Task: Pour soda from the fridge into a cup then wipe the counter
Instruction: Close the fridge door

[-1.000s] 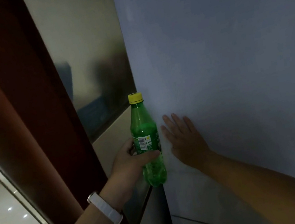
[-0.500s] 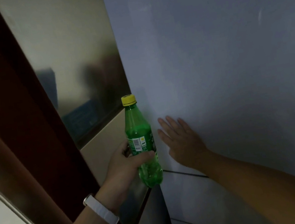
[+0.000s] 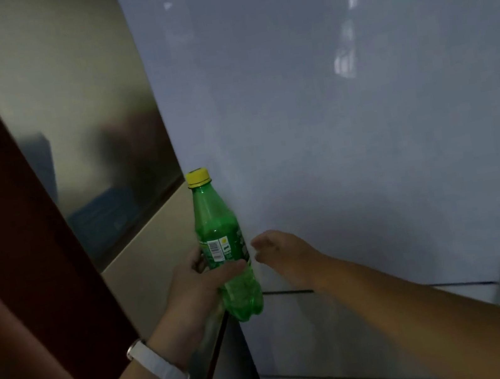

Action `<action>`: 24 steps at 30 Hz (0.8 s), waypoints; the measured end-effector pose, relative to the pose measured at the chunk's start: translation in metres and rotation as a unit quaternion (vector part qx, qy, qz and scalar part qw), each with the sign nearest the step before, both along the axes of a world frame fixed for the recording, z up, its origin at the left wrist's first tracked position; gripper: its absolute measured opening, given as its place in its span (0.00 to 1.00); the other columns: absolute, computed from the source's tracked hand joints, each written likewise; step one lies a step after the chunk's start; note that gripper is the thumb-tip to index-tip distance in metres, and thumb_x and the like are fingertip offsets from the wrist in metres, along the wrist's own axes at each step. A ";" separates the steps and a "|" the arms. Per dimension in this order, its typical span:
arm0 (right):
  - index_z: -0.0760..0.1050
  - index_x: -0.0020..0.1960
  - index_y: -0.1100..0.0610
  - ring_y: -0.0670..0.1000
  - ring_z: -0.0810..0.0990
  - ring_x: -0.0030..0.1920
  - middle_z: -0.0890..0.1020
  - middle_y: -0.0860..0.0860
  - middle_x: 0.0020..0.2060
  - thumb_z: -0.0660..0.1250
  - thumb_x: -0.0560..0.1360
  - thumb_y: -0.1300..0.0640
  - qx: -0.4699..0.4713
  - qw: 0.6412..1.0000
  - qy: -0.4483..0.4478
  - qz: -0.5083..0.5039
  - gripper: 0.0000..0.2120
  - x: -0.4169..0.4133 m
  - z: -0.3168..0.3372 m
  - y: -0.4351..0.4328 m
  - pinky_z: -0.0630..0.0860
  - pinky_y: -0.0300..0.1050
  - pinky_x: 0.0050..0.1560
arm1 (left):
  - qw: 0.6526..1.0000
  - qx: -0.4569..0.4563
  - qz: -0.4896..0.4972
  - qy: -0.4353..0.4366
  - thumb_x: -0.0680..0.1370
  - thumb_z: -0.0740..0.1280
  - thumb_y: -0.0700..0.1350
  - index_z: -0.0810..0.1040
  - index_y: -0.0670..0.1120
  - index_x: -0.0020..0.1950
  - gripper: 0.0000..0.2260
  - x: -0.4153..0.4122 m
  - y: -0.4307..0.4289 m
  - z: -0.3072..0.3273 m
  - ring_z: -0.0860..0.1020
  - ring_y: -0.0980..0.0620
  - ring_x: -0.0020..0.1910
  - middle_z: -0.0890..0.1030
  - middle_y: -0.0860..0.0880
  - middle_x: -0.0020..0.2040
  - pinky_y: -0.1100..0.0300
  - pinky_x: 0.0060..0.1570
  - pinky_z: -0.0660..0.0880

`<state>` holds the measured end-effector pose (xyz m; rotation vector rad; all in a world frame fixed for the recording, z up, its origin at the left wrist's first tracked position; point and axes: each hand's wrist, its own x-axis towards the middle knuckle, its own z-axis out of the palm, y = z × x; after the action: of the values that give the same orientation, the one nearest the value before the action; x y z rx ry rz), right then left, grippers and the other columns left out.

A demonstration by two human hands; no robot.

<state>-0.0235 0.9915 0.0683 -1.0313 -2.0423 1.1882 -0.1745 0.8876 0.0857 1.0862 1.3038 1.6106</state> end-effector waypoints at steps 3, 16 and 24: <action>0.78 0.57 0.53 0.49 0.80 0.56 0.82 0.52 0.55 0.67 0.77 0.50 -0.138 0.989 0.053 0.004 0.11 0.012 -0.005 -0.022 0.76 0.49 0.62 | 0.999 0.004 -0.033 0.007 0.60 0.80 0.36 0.81 0.42 0.56 0.25 0.004 0.003 -0.001 0.84 0.42 0.48 0.85 0.41 0.52 0.50 0.46 0.82; 0.82 0.54 0.59 0.55 0.82 0.56 0.85 0.56 0.50 0.67 0.74 0.59 -0.304 0.907 0.239 -0.165 0.10 0.092 -0.032 -0.094 0.77 0.54 0.62 | 0.979 -0.012 -0.203 0.009 0.61 0.77 0.39 0.83 0.47 0.53 0.21 0.077 0.015 -0.027 0.84 0.43 0.49 0.86 0.46 0.49 0.45 0.52 0.80; 0.80 0.56 0.60 0.52 0.83 0.52 0.86 0.54 0.48 0.65 0.75 0.62 -0.291 0.877 0.282 -0.259 0.11 0.177 -0.056 -0.126 0.80 0.48 0.51 | 0.952 -0.029 -0.305 -0.008 0.60 0.77 0.36 0.82 0.43 0.54 0.23 0.165 0.017 -0.051 0.84 0.42 0.47 0.86 0.43 0.49 0.47 0.49 0.81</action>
<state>0.1532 0.8660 0.0126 -1.2045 -0.8868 1.5896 -0.0093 0.9048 0.0350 1.2772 0.8715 1.1052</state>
